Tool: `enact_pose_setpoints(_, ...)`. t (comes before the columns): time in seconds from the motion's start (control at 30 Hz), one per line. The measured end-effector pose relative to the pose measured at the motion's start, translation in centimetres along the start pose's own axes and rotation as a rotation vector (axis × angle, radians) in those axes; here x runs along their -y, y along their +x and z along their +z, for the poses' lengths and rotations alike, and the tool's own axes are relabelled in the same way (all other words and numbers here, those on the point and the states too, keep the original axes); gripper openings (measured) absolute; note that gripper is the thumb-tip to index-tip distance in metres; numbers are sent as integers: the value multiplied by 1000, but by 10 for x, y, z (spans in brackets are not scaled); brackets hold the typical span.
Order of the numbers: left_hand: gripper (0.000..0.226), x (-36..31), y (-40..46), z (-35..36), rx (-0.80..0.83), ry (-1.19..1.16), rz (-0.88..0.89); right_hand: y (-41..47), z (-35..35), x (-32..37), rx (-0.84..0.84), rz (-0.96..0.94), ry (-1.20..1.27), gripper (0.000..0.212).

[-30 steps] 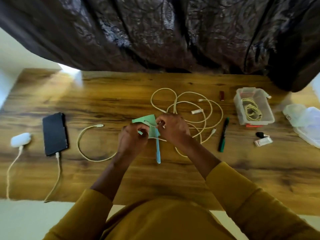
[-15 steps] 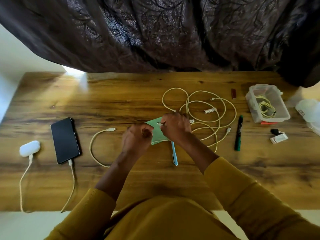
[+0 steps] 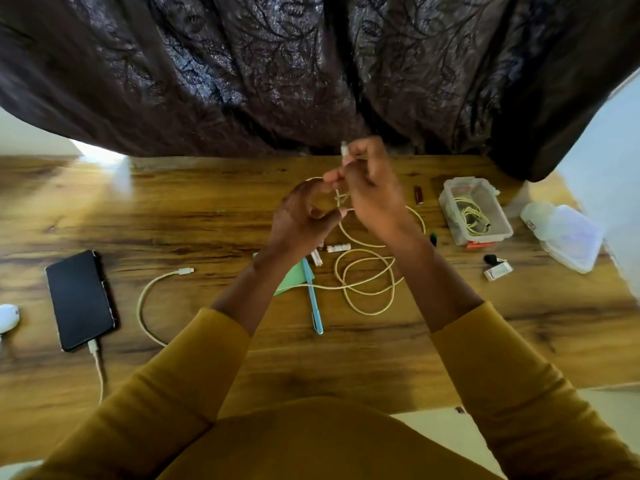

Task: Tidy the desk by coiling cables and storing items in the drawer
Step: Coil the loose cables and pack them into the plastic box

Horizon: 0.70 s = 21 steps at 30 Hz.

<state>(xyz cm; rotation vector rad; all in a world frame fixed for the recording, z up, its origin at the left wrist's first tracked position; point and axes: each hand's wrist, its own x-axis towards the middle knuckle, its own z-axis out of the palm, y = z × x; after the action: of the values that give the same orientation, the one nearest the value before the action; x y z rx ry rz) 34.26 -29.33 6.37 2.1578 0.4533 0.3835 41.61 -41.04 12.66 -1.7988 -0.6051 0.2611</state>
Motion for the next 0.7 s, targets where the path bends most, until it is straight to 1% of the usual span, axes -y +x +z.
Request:
enact_pose_setpoints(0.1,37,-11,12,7,40,-30,75,0,-24,19,-14,-28,207,10)
enact_pose_setpoints(0.2,21,-19,18,13,32,-76,113,-5,-38,26,-6,-11,334,19)
enact_pose_setpoints(0.27,16,-23,22,15,19,-92,107,-9,-46,24,10,-4,360,20)
enact_pose_setpoints(0.33,5,-28,26,13,11,-85,87,-13,-52,19,43,-14,342,24)
enact_pose_setpoints(0.37,11,-31,29,11,-1,-86,91,-15,-56,17,68,-14,314,27)
enact_pose_setpoints(0.43,15,-36,34,7,-11,-74,128,-21,-65,14,167,-15,248,30)
enact_pose_setpoints(0.5,15,-42,38,-1,18,-1,152,-26,-74,15,316,-11,182,30)
enact_pose_setpoints(0.6,25,-45,47,-14,163,170,318,-31,-80,20,532,22,49,28)
enact_pose_setpoints(0.63,26,-47,50,-17,229,205,336,-32,-80,21,583,30,-6,27)
enact_pose_setpoints(0.7,18,-56,54,-21,338,234,292,-34,-78,24,662,43,-89,25)
